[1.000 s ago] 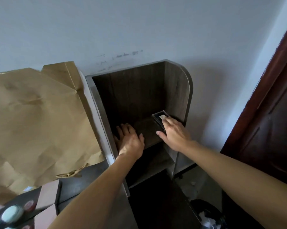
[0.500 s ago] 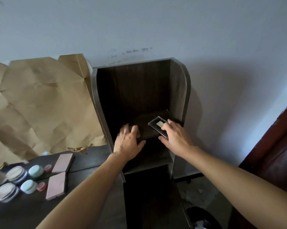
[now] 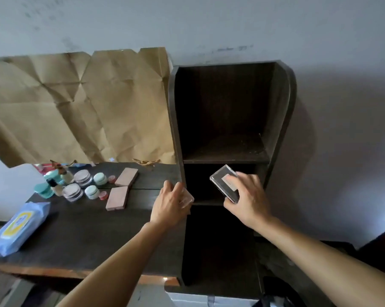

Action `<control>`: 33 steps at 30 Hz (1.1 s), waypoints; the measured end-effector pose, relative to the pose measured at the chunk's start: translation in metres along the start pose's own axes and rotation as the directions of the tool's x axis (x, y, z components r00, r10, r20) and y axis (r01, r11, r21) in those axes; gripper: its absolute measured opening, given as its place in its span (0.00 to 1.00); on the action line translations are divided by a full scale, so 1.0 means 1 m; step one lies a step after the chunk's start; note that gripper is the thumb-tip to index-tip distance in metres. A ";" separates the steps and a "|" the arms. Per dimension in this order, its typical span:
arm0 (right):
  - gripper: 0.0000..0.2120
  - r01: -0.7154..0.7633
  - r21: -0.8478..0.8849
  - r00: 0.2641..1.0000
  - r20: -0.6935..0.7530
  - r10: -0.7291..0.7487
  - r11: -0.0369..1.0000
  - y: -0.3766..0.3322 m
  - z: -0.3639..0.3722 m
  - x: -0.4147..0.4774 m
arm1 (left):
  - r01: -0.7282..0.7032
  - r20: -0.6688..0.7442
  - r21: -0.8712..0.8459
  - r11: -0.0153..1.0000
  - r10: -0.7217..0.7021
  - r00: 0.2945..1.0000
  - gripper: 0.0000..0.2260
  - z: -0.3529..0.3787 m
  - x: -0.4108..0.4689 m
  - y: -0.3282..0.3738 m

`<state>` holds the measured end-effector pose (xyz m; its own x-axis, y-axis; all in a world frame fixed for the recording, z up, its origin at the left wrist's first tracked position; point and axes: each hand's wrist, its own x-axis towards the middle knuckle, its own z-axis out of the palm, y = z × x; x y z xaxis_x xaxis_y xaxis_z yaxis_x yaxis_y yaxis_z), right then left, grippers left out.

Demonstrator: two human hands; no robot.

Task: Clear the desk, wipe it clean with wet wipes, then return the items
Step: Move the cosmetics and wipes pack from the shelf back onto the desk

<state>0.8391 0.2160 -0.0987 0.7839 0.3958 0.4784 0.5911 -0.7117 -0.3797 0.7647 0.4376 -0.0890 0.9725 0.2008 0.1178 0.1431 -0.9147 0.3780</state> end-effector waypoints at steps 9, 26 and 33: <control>0.27 -0.034 0.155 0.947 0.322 -0.018 0.987 -0.071 0.087 -0.017 | 0.317 0.138 0.145 0.937 -0.337 0.931 0.20 -0.007 -0.058 -0.109; 0.25 -0.268 -0.028 0.841 0.481 0.248 0.963 -0.166 0.301 0.058 | 0.105 0.380 0.117 0.988 -0.142 0.914 0.26 -0.001 0.042 -0.322; 0.25 -0.450 -0.165 0.782 0.400 0.477 0.877 -0.168 0.334 0.079 | -0.158 0.505 0.116 0.981 0.079 0.860 0.28 0.033 0.121 -0.346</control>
<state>0.8653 0.5612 -0.2617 0.9714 0.2026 -0.1238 0.1341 -0.8985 -0.4179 0.8394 0.7665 -0.2359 0.9399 -0.0765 -0.3326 0.0079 -0.9694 0.2454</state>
